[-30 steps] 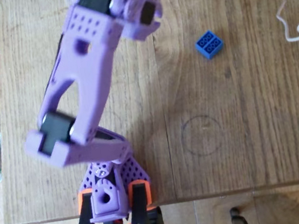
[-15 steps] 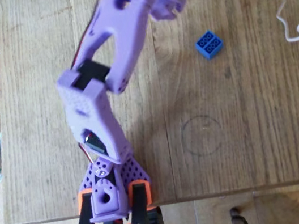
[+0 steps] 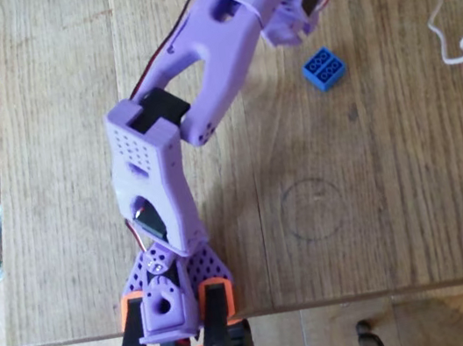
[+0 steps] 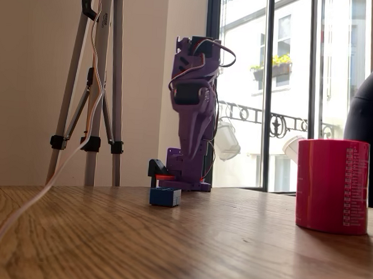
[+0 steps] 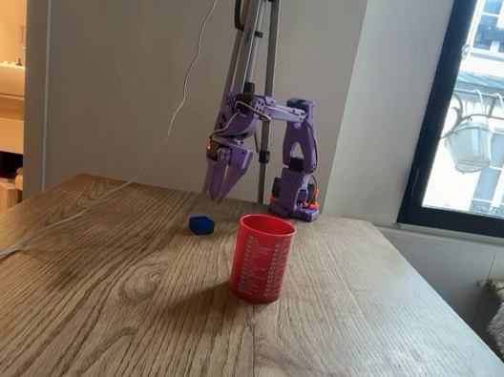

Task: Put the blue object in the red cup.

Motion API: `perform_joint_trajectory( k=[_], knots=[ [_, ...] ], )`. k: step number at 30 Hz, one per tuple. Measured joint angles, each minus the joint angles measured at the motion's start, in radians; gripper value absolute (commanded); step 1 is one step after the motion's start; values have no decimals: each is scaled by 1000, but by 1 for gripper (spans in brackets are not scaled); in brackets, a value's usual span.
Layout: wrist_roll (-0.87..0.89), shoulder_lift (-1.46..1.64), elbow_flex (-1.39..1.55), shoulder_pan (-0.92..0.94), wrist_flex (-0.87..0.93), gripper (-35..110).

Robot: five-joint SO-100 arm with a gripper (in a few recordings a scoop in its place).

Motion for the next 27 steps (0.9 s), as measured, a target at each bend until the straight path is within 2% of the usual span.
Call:
perform_joint_trajectory(
  k=[6,22,25,27],
  knots=[
    [-12,0,29,11,21,1],
    [-115,0,75,25,-87,1],
    [-149,0,75,29,-84,36],
    [-201,-5,75,26,-60,47]
  ],
)
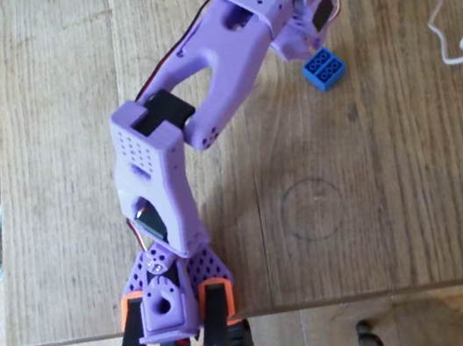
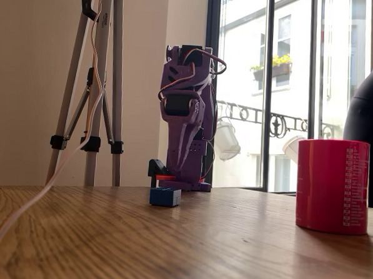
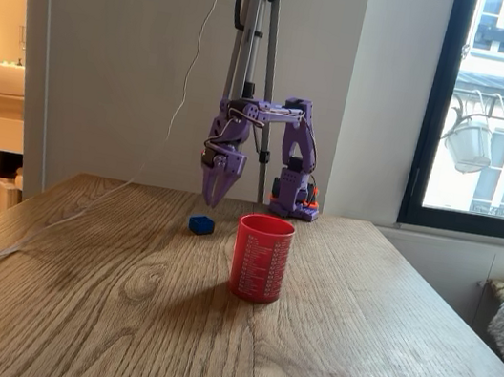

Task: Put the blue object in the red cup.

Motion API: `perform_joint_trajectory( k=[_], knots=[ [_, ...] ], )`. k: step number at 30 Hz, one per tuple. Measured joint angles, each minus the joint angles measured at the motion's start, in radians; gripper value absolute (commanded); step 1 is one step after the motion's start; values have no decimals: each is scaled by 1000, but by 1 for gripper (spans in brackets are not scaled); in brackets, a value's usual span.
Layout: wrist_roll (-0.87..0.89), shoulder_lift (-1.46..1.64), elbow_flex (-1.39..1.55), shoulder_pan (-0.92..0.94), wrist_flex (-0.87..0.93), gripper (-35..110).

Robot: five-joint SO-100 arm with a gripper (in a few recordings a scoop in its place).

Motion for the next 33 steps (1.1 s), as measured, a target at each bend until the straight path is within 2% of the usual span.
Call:
perform_joint_trajectory(
  k=[8,29,30,31,33],
  knots=[
    [-94,-25,14,-3,71,46],
    [-18,-199,14,23,-29,35],
    [-18,-199,14,23,-29,27],
    [-18,-199,14,23,-29,6],
    [-23,-199,14,23,-31,1]
  ],
)
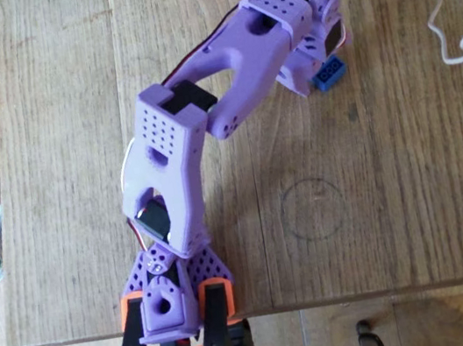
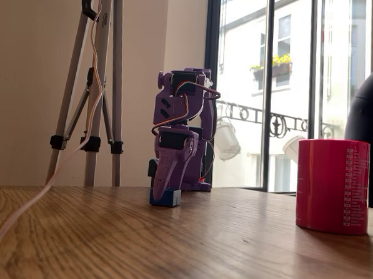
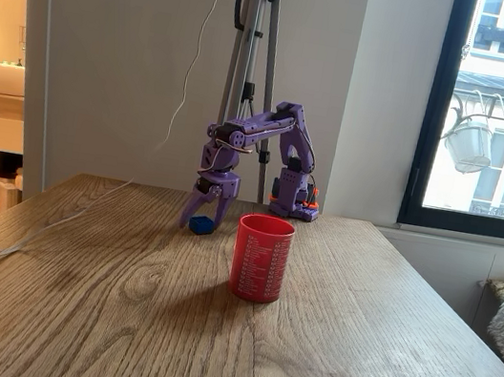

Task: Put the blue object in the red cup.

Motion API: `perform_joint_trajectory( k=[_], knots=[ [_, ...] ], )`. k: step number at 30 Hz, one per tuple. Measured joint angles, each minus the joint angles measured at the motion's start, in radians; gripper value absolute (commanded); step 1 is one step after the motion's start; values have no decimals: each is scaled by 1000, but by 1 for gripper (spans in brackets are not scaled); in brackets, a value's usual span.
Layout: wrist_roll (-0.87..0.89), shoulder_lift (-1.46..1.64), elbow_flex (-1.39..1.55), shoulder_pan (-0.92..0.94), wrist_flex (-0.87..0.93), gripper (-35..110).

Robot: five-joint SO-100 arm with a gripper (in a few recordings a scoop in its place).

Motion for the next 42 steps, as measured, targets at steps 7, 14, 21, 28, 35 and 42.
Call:
perform_joint_trajectory(
  k=[7,14,21,28,35,42],
  knots=[
    [-20,0,0,0,-18,1],
    [-14,8,0,6,-49,1],
    [-77,164,-28,35,-160,1],
    [-206,388,-170,-87,-215,1],
    [-265,417,-250,-310,-247,1],
    [-293,360,-250,-503,-333,1]
  ],
)
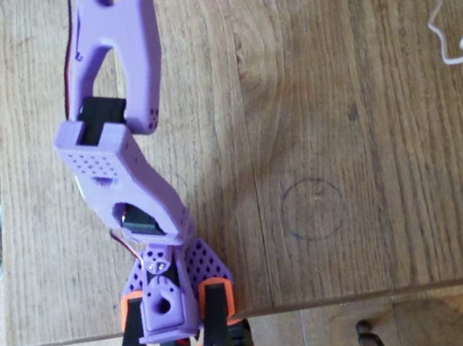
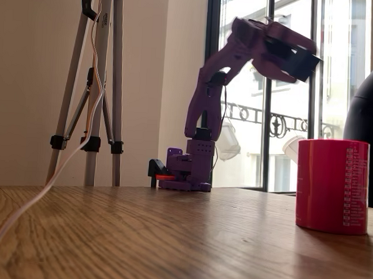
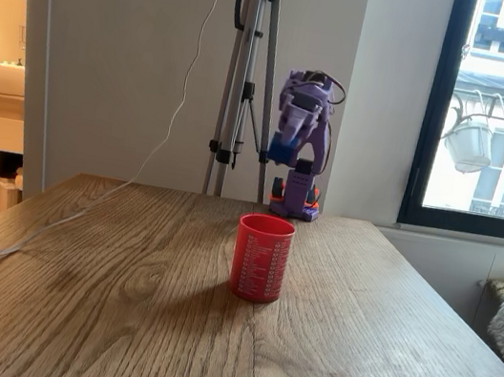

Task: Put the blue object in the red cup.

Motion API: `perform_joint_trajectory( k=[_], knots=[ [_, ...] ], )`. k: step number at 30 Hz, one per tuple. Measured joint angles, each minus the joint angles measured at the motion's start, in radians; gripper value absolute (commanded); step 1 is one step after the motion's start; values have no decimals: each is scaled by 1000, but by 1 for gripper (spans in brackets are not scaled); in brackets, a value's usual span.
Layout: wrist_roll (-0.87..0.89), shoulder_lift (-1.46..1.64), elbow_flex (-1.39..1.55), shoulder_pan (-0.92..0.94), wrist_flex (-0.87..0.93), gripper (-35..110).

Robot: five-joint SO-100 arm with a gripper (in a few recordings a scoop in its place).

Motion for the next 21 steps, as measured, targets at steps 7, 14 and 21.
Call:
perform_joint_trajectory(
  k=[7,14,21],
  knots=[
    [-75,-166,-2,-52,-199,1],
    [-118,-267,0,-49,-394,1],
    [-137,-279,-2,-28,-420,1]
  ],
)
